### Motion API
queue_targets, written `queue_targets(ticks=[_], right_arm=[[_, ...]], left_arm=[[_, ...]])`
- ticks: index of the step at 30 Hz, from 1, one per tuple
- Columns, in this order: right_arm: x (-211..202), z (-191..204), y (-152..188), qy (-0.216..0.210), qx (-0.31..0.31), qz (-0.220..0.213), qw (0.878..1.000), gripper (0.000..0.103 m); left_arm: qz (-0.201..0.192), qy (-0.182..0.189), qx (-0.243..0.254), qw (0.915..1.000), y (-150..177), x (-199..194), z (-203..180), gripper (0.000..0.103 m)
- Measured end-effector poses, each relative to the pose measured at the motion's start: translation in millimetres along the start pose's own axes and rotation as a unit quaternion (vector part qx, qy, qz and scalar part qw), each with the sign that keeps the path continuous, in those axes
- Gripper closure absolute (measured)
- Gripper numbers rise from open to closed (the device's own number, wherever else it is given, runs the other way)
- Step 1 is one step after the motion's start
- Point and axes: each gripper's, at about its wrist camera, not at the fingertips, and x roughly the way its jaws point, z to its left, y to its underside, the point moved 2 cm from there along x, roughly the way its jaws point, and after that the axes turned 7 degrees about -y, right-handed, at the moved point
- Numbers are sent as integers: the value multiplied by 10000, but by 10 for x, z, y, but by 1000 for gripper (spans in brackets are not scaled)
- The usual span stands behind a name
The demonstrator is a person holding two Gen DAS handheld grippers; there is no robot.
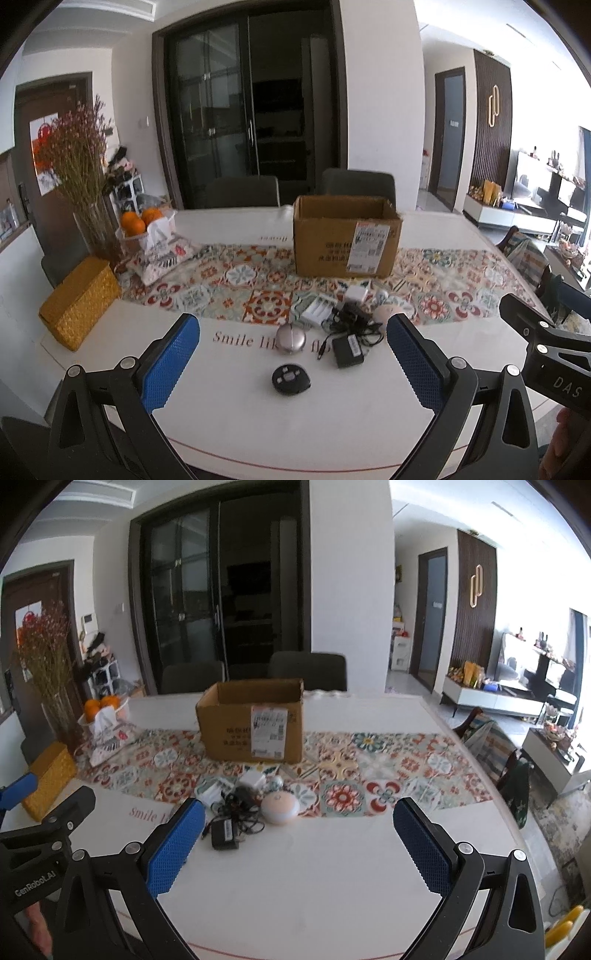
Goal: Organize rigid objects
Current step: 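Reach the left tool to the black round organizer and close on it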
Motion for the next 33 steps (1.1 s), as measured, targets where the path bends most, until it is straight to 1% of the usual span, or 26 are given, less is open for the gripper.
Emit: queue_targets(ticks=[3, 7, 10, 16, 18, 21, 25, 31, 33], right_arm=[[164, 65, 91, -123, -31, 281, 9995, 1], [375, 129, 235, -171, -89, 585, 9981, 1], [527, 128, 329, -235, -71, 830, 9963, 1], [873, 161, 544, -382, 30, 1238, 9916, 1], [998, 173, 615, -362, 62, 1374, 9898, 1], [1182, 191, 719, -379, 85, 1525, 9875, 1], [1437, 216, 865, -420, 117, 1682, 9848, 1], [1714, 238, 939, -396, 158, 1755, 9836, 1], [1775, 264, 966, -394, 138, 1773, 9833, 1]], left_arm=[[220, -47, -21, 9997, 103, 109, 30, 0], [427, -102, 75, 9990, 261, 297, 48, 0], [563, -22, 170, 9983, 377, 458, 25, 0], [770, 174, 187, 9967, 583, 796, 1, 0], [823, 213, 176, 9962, 649, 906, 5, 0], [983, 283, 160, 9946, 766, 1140, -5, 0], [1236, 422, 197, 9912, 930, 1461, -55, 7], [1386, 475, 194, 9890, 1115, 1819, -112, 7], [1471, 489, 196, 9877, 1179, 1908, -118, 10]])
